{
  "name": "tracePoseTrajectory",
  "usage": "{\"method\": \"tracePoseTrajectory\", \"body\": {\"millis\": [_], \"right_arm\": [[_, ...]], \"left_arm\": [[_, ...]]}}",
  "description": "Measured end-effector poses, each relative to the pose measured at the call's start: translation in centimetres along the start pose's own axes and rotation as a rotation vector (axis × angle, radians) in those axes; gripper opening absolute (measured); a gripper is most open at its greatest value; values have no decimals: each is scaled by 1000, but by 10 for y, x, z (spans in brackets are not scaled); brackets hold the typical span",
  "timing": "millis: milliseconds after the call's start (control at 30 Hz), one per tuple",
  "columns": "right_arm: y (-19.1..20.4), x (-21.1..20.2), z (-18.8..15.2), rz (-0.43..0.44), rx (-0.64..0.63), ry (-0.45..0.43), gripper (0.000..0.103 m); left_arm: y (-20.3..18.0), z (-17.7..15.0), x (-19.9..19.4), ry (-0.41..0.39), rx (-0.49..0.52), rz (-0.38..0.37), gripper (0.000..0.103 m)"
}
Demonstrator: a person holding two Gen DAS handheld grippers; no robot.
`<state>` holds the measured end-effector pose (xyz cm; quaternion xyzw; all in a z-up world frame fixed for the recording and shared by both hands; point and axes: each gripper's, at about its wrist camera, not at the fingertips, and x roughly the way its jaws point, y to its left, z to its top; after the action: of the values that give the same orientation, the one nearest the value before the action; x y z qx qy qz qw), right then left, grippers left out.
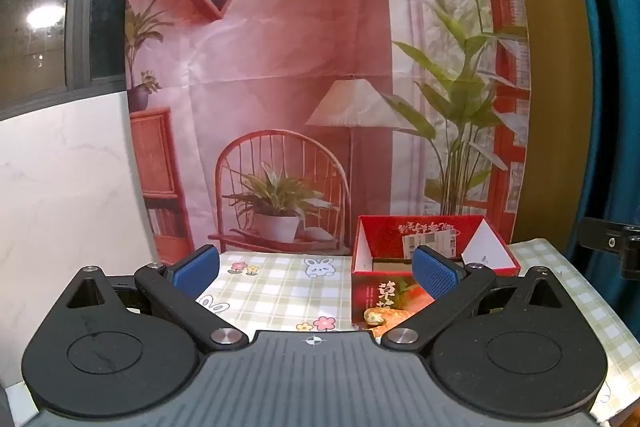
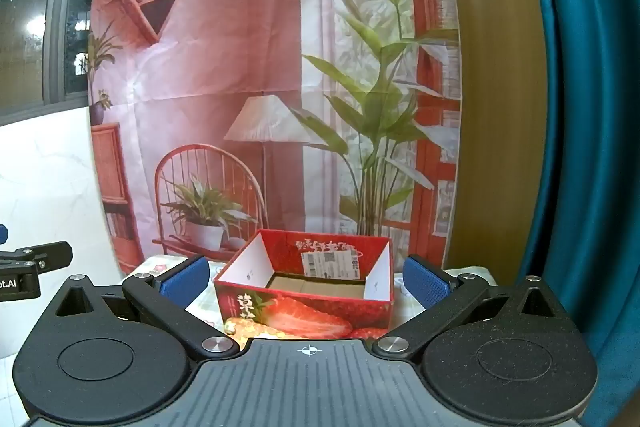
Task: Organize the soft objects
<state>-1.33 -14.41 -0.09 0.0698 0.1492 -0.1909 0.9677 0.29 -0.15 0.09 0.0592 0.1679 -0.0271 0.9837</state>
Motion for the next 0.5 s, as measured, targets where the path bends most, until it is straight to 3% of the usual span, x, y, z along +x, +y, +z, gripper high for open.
{"method": "tracePoseTrajectory", "body": {"millis": [67, 100, 500], "right_arm": [[0, -1, 0, 0, 0, -1, 103], [0, -1, 0, 1, 0, -1, 103], [1, -2, 1, 0, 1, -2, 103]], "left_arm": [[-2, 1, 2, -5, 6, -15, 103], [1, -2, -2, -5, -22, 33, 103], [2, -3, -3, -23, -17, 42, 103]]}}
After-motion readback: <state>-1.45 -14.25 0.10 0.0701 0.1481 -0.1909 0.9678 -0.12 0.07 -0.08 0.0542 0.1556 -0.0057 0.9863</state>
